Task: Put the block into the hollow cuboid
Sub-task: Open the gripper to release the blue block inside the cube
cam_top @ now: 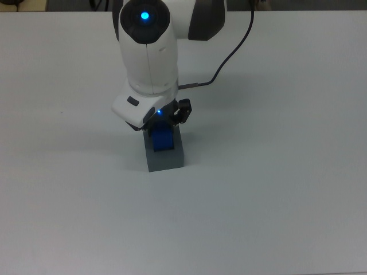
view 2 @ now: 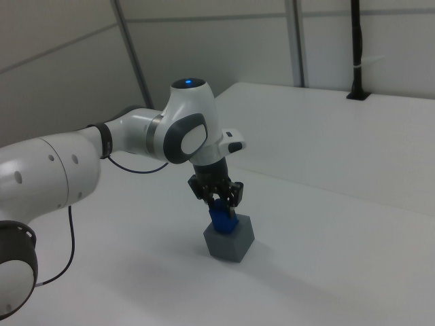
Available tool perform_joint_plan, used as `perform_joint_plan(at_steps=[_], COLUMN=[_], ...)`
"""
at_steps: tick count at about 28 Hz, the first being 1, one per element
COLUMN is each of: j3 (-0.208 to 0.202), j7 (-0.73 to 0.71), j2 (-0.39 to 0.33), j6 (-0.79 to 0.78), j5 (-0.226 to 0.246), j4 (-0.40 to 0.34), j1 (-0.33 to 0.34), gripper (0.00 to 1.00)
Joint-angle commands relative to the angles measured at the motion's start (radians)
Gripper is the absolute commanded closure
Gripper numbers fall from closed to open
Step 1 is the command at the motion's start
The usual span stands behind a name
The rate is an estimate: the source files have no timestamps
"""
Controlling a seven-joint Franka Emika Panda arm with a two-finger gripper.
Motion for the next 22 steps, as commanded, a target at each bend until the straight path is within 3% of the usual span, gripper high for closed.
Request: perform_joint_plan(at_steps=[1,9,10,18,22], j3=[0.005,0.005,0.005,0.007,-0.001], j7=[0.014,0.017,0.022,0.068,0.077], j2=[0.002,0.002,0.002,-0.032,-0.098], j6=[0.061,0.065,0.064,0.016,-0.073], j5=[0.021,0.02,0.017,0.017,0.018], j4=[-0.034,-0.035,-0.035,-0.032,-0.034], j1=[0.0,0.0,0.002,0.0,-0.007], gripper=[0.5,0.47,0.0,0.0,0.0])
